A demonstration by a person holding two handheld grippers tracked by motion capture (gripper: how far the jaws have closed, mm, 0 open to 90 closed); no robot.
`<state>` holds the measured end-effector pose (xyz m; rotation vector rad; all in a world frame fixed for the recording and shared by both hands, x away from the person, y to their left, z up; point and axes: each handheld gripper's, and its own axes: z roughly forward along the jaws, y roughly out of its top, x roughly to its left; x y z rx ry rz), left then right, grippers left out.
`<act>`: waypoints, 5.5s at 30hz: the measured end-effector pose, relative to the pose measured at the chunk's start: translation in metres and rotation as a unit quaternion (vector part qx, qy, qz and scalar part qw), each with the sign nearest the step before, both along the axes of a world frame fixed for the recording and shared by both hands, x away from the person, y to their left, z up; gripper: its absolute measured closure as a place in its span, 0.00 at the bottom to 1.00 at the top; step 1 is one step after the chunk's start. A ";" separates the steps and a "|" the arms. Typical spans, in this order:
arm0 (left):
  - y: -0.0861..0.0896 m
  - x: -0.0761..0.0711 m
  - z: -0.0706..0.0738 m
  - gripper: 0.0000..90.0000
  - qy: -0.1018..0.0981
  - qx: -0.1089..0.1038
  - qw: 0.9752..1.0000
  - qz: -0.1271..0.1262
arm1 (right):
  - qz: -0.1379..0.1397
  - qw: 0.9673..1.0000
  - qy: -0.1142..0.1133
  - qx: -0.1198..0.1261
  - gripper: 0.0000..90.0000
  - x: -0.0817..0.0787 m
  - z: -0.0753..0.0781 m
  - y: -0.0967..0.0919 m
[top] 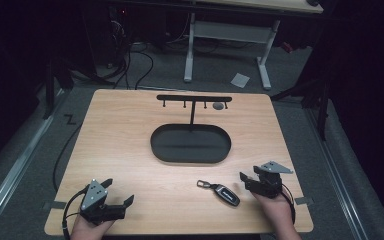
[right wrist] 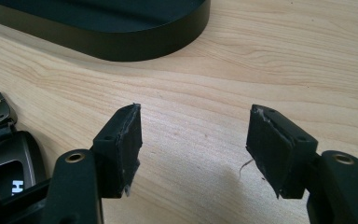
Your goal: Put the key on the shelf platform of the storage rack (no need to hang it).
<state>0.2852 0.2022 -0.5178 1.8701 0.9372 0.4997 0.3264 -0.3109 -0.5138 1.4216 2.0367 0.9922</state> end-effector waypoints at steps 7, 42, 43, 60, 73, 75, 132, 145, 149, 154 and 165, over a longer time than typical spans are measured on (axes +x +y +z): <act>-0.005 0.001 -0.001 0.07 0.002 0.004 1.000 -0.007 | 0.014 1.000 -0.004 -0.005 0.42 -0.004 0.000 -0.001; -0.008 0.002 -0.001 0.07 0.008 -0.009 1.000 -0.022 | 0.081 0.967 0.185 -0.153 0.31 0.030 0.019 0.028; -0.008 0.002 -0.001 0.07 0.008 -0.007 1.000 -0.024 | 0.082 0.966 0.191 -0.158 0.32 0.031 0.020 0.028; -0.007 0.004 -0.002 0.07 0.015 -0.009 1.000 -0.026 | 0.159 0.893 0.319 -0.275 0.30 0.046 0.034 0.045; -0.007 0.003 -0.003 0.07 0.016 -0.007 0.999 -0.030 | 0.214 0.880 0.321 -0.277 0.20 0.035 0.053 0.079; -0.007 0.003 -0.003 0.07 0.016 -0.008 0.999 -0.028 | 0.223 0.883 0.319 -0.264 0.19 0.031 0.053 0.088; -0.005 0.000 -0.001 0.07 0.011 -0.012 1.000 -0.026 | 0.239 0.888 0.300 -0.254 0.54 0.051 0.086 0.117; -0.005 0.000 -0.001 0.07 0.012 -0.013 1.000 -0.025 | 0.219 0.898 0.289 -0.249 0.54 0.072 0.110 0.114; -0.004 0.000 -0.002 0.07 0.013 -0.013 0.999 -0.026 | 0.216 0.901 0.281 -0.250 0.54 0.080 0.115 0.116; -0.003 0.001 -0.002 0.07 0.012 -0.015 1.000 -0.024 | 0.208 0.904 0.275 -0.254 0.54 0.093 0.122 0.121; -0.004 0.000 -0.003 0.07 0.013 -0.020 0.999 -0.027 | 0.197 0.908 0.270 -0.253 0.54 0.121 0.125 0.134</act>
